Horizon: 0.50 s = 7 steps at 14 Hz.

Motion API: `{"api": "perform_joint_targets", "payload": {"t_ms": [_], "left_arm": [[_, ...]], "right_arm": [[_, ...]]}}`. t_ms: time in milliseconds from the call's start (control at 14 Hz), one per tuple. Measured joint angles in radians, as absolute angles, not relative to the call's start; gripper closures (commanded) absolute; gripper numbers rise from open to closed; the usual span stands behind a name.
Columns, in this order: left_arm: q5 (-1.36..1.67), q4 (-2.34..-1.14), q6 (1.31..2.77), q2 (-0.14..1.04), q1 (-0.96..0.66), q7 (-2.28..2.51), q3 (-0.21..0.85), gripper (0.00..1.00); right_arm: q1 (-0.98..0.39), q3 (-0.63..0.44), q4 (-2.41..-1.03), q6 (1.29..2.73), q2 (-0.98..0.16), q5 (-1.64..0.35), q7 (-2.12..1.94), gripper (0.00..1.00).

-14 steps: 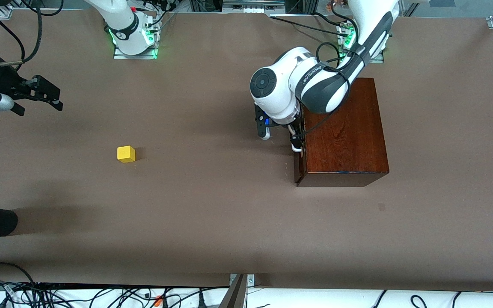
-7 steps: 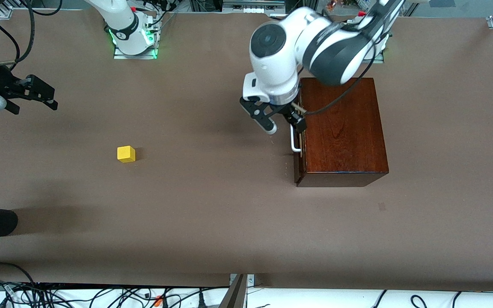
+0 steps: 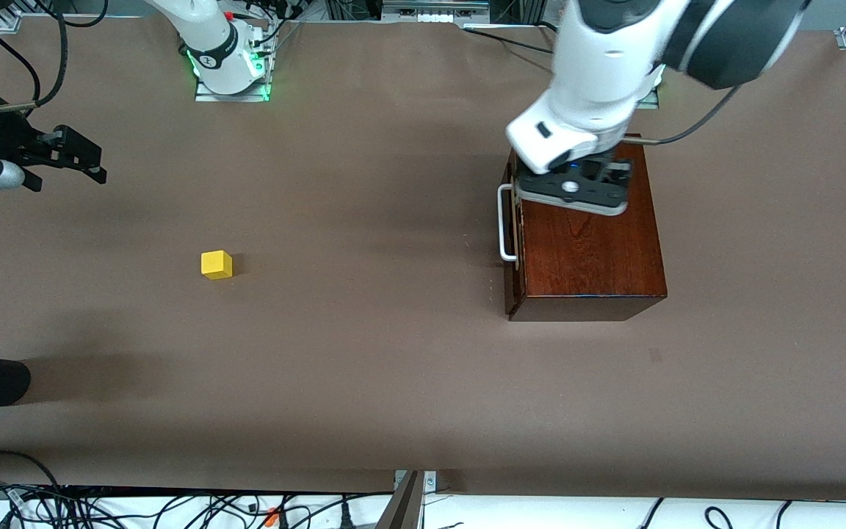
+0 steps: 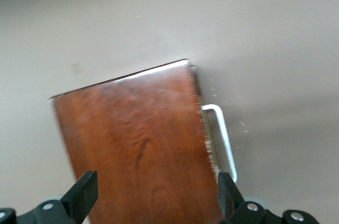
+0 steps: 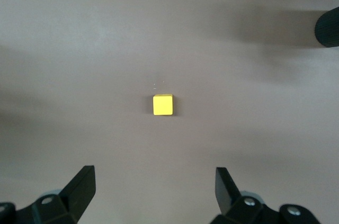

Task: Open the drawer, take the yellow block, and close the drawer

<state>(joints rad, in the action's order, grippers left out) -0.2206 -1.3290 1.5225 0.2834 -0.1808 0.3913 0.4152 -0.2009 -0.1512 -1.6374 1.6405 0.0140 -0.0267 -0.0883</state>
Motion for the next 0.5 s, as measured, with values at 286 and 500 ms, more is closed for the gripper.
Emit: {"api": "perform_joint_targets", "payload": {"t_ms": [286,500], "left_arm": [[-0.087,-1.341,1.435,0.178,-0.176,0.277,0.177,0.0],[-0.014,-1.411,1.439,0.088,-0.169,0.147,0.01,0.0]], "right_arm": [[-0.202,-0.106,-1.634,1.641,0.01,-0.011,-0.088,0.0],[-0.203,-0.087,-1.631,1.639,0.01,0.008,-0.088,0.0]]}}
